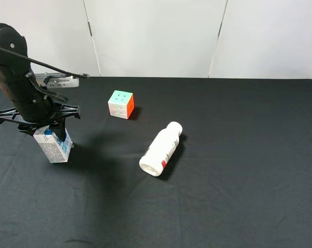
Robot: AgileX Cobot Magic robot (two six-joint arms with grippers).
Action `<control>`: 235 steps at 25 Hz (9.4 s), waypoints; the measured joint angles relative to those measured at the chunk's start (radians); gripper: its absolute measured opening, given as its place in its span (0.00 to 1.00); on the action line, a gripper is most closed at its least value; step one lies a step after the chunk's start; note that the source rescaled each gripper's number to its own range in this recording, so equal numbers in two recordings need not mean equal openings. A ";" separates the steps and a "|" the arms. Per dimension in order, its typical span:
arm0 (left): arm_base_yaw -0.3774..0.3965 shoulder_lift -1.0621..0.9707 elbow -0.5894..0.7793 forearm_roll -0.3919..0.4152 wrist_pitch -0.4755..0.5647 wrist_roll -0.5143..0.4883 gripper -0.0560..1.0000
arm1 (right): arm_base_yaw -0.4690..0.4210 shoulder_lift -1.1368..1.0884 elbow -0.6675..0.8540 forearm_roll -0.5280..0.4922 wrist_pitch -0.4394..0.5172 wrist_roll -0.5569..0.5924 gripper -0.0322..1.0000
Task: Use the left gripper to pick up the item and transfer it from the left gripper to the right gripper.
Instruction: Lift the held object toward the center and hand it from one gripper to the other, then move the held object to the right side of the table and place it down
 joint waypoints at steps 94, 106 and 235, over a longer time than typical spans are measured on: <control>-0.096 -0.237 -0.017 -1.247 0.366 1.003 0.05 | 0.153 0.365 -0.142 0.295 -0.112 -0.455 1.00; -0.096 -0.237 -0.017 -1.247 0.366 1.003 0.05 | 0.571 0.663 -0.298 0.273 -0.177 -0.554 1.00; 0.125 -0.617 -0.032 -0.920 0.486 0.817 1.00 | 0.945 1.379 -0.604 0.075 -0.300 -0.385 0.07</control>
